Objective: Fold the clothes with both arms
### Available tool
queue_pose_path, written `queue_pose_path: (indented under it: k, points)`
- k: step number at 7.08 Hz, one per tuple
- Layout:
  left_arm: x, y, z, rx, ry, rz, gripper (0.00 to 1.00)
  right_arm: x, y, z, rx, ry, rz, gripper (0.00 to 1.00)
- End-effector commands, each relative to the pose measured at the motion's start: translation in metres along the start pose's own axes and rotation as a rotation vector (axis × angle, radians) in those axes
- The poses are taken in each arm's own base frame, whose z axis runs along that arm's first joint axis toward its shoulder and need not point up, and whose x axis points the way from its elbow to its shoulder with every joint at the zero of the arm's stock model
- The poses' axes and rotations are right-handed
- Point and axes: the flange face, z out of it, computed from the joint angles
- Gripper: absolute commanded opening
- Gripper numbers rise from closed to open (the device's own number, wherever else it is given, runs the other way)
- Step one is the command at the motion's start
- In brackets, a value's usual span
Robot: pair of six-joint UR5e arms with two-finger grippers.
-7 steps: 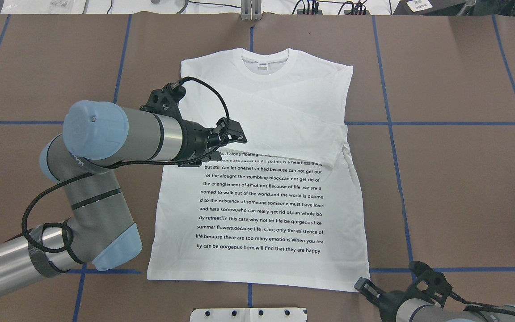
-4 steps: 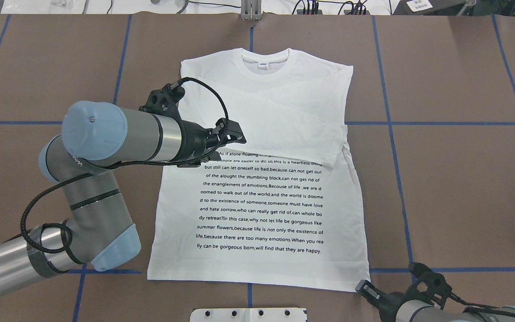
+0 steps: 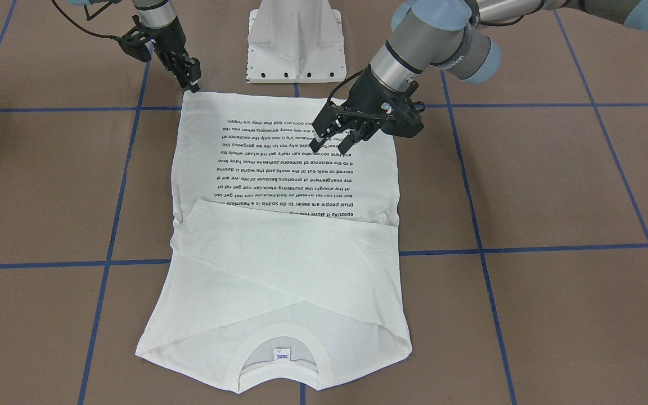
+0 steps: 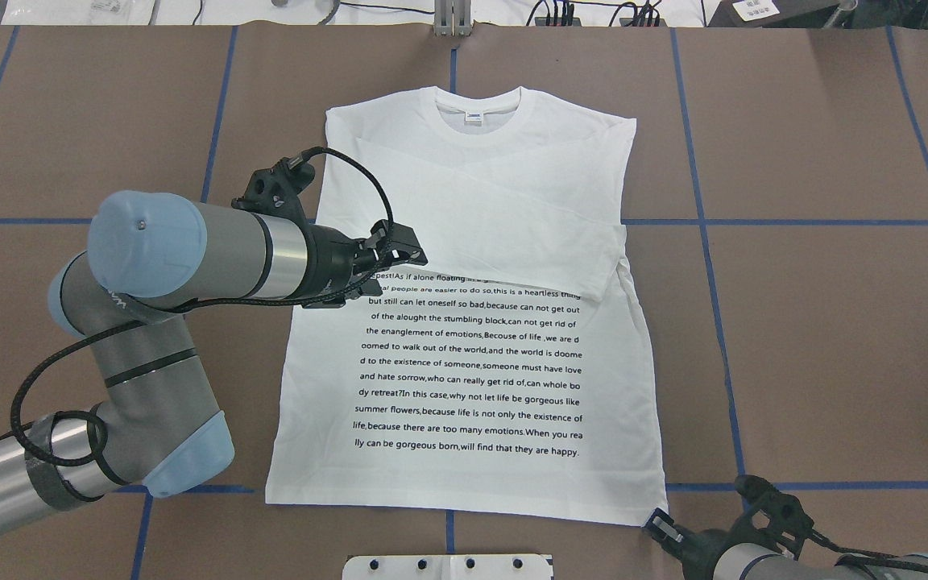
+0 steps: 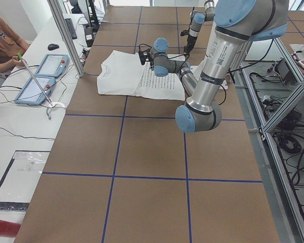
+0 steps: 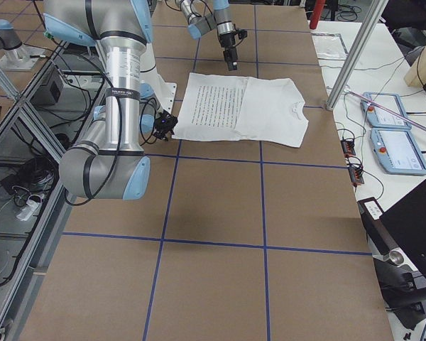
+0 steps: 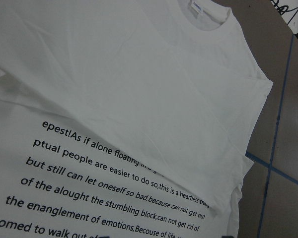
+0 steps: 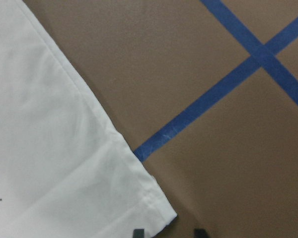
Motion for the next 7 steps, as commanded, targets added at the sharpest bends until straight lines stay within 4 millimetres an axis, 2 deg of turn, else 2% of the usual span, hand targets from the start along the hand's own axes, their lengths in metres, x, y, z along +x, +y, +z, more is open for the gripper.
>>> queue_pose_path:
  k: [1, 4, 5, 6, 7]
  points:
    - [-0.0017, 0.0001, 0.0000, 0.000, -0.002, -0.001, 0.80, -0.0018, -0.0005, -0.0028, -0.002, -0.005, 0.003, 0.00]
    - [-0.0012, 0.0002, -0.0006, 0.001, -0.001, -0.008, 0.80, -0.0029, -0.0008, -0.0030, 0.000, -0.008, 0.005, 0.00]
    - [-0.0061, -0.0008, -0.0005, 0.003, -0.008, -0.012, 0.80, -0.0052, -0.0006, -0.0063, -0.005, -0.013, 0.008, 0.23]
    - [-0.0080, -0.0013, -0.0003, 0.003, -0.011, -0.013, 0.80, -0.0057, -0.0002, -0.0063, -0.006, -0.013, 0.008, 0.33]
    - [-0.0080, -0.0013, -0.0003, 0.003, -0.011, -0.013, 0.80, -0.0043, -0.0009, -0.0049, -0.003, -0.010, 0.007, 0.34]
